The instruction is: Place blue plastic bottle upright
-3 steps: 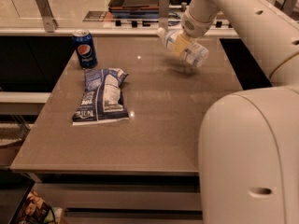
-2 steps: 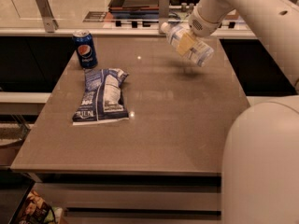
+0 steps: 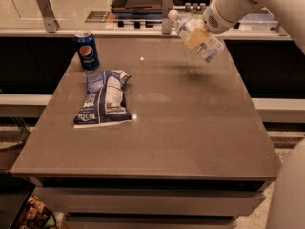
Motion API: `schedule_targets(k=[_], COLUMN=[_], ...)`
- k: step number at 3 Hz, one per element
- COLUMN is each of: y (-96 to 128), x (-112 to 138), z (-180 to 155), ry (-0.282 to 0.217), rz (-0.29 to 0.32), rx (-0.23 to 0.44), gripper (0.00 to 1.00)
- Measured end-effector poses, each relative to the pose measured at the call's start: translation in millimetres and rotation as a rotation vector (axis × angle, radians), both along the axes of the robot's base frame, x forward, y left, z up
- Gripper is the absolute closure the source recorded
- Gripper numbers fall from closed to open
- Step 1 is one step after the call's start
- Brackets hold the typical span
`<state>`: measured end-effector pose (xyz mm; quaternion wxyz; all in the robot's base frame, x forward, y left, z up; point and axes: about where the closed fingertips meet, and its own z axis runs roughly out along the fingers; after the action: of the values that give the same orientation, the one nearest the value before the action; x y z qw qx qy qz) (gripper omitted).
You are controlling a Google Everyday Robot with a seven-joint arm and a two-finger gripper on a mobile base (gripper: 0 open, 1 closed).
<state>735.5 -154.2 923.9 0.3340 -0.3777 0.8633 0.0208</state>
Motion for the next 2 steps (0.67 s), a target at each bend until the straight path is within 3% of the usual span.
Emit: schedule_targets(k=[2], y=[-2], x=[-4], z=[33], ry=[-0.126], rz=[0.084], rx=[0.081], gripper=[1.0])
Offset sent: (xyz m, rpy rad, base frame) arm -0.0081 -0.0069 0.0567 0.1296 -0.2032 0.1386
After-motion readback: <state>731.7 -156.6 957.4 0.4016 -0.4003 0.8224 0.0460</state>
